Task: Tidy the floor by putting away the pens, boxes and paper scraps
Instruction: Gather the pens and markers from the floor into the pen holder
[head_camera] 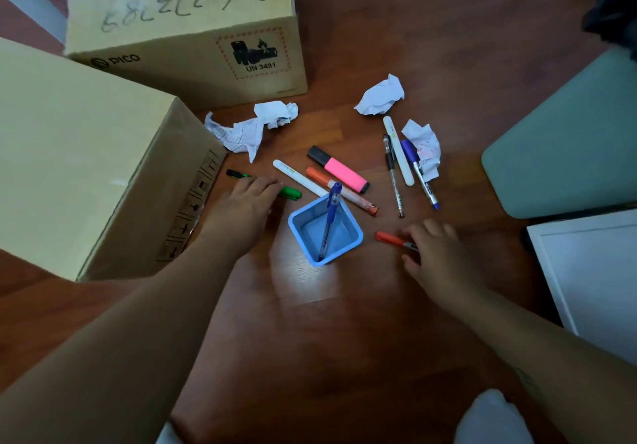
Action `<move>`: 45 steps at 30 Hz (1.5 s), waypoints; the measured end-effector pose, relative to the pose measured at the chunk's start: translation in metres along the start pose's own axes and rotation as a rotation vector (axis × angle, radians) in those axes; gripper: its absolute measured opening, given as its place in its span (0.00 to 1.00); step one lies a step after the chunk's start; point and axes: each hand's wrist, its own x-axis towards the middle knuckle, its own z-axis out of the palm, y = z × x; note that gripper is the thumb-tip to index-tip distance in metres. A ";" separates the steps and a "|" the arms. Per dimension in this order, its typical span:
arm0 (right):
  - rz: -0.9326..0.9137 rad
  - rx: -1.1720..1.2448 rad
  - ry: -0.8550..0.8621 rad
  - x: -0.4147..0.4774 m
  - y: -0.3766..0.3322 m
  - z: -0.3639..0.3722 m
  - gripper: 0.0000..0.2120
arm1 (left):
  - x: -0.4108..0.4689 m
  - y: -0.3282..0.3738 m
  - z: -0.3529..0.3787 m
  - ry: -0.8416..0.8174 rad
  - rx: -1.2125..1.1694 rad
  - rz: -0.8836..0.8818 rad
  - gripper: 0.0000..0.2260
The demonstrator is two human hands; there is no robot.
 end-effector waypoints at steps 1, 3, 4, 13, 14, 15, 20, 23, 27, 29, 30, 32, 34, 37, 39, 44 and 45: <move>-0.009 -0.005 0.017 0.001 -0.002 0.003 0.12 | 0.001 -0.001 0.002 0.016 0.018 -0.002 0.22; -0.016 -0.006 0.013 0.005 -0.004 0.004 0.09 | 0.002 0.000 0.005 0.055 0.078 0.005 0.16; -0.021 0.006 0.008 0.007 -0.006 0.003 0.08 | 0.002 0.000 0.005 0.063 0.092 0.002 0.13; -0.007 0.581 0.281 0.027 -0.054 -0.078 0.06 | -0.024 0.007 -0.039 0.151 -0.396 -0.149 0.04; 0.002 0.672 0.290 0.028 -0.061 -0.087 0.06 | -0.030 0.007 -0.049 0.227 -0.491 -0.162 0.05; 0.005 0.742 0.294 0.028 -0.068 -0.094 0.06 | -0.036 0.009 -0.059 0.293 -0.578 -0.184 0.06; -0.080 0.987 0.173 0.021 -0.096 -0.109 0.05 | -0.055 0.032 -0.106 0.434 -0.889 -0.295 0.09; -0.120 0.876 0.047 0.019 -0.099 -0.096 0.06 | -0.064 0.044 -0.117 0.466 -1.082 -0.308 0.13; -0.151 0.793 0.016 0.013 -0.096 -0.083 0.06 | -0.069 0.060 -0.117 0.433 -1.210 -0.310 0.10; -0.186 0.737 0.030 0.015 -0.088 -0.082 0.09 | -0.069 0.069 -0.114 0.390 -1.248 -0.306 0.09; -0.173 0.700 0.050 0.018 -0.083 -0.082 0.10 | -0.068 0.072 -0.113 0.355 -1.251 -0.302 0.09; -0.106 0.697 0.099 0.026 -0.072 -0.084 0.09 | -0.065 0.078 -0.108 0.264 -1.194 -0.305 0.08; -0.044 0.707 0.163 0.034 -0.061 -0.083 0.09 | -0.063 0.079 -0.101 0.192 -1.097 -0.324 0.08; 0.005 0.594 0.165 0.044 -0.044 -0.076 0.10 | -0.060 0.076 -0.090 0.143 -1.021 -0.324 0.10; -0.003 0.496 0.120 0.051 -0.035 -0.068 0.11 | -0.058 0.072 -0.087 0.100 -0.978 -0.301 0.14; -0.007 0.311 0.068 0.059 -0.033 -0.053 0.11 | -0.042 0.047 -0.088 0.098 -1.055 -0.337 0.19; -0.014 0.259 0.053 0.061 -0.034 -0.049 0.11 | -0.035 0.041 -0.083 0.121 -0.981 -0.346 0.16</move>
